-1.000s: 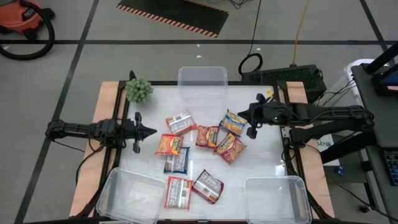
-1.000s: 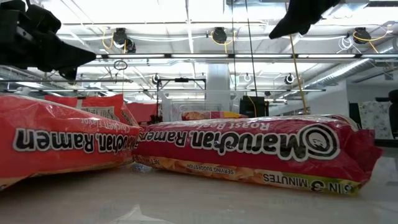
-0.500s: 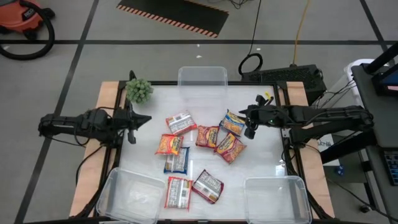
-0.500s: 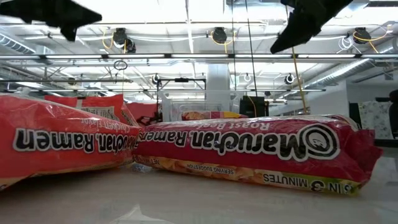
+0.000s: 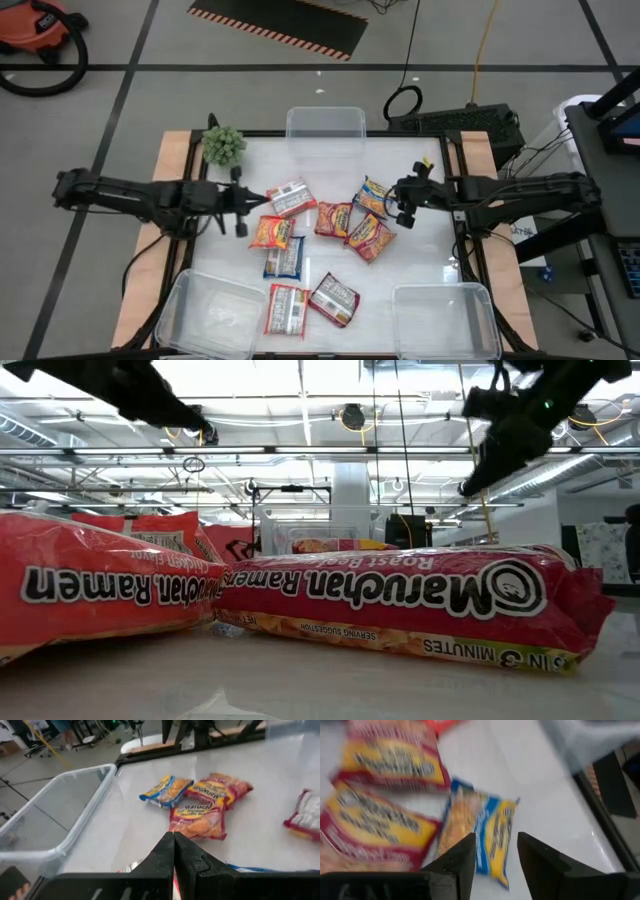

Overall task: Sort Maruchan noodles
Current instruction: Put the top blue noodle pack into the top transparent bin

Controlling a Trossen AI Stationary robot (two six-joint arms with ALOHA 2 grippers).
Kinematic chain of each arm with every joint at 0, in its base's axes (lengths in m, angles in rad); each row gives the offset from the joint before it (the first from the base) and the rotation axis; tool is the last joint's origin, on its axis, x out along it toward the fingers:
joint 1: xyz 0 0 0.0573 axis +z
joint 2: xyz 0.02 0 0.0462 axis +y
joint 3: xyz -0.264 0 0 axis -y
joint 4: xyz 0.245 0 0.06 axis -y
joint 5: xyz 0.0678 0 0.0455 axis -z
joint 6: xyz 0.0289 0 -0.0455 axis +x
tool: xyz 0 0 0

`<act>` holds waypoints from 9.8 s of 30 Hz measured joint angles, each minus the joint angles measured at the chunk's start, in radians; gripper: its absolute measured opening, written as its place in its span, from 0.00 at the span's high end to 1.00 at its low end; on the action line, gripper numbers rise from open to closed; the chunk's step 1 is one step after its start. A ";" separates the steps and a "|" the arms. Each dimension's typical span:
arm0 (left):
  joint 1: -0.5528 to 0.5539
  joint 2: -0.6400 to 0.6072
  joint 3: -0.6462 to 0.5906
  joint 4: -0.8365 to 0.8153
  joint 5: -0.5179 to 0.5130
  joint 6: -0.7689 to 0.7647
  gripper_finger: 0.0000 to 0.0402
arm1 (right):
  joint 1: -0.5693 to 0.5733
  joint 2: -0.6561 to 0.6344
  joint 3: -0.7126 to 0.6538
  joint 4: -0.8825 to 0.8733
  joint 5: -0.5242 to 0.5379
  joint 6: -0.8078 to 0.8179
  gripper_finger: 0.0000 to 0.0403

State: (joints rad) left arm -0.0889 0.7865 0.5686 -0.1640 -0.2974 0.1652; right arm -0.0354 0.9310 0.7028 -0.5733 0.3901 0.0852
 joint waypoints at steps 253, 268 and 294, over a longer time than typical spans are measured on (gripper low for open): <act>0.215 0.831 0.107 0.889 0.425 -0.169 0.70 | -0.013 0.137 -0.124 1.113 -0.217 0.090 0.67; 0.226 0.774 0.118 0.756 0.428 -0.136 0.70 | 0.008 0.230 -0.055 0.927 -0.263 0.059 0.61; 0.222 0.769 0.117 0.672 0.431 -0.095 0.70 | 0.009 0.477 0.024 0.987 -0.299 -0.075 0.53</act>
State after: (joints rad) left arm 0.1333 1.5558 0.6857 0.5085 0.1341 0.0700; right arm -0.0262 1.4081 0.7269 0.4138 0.0916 0.0099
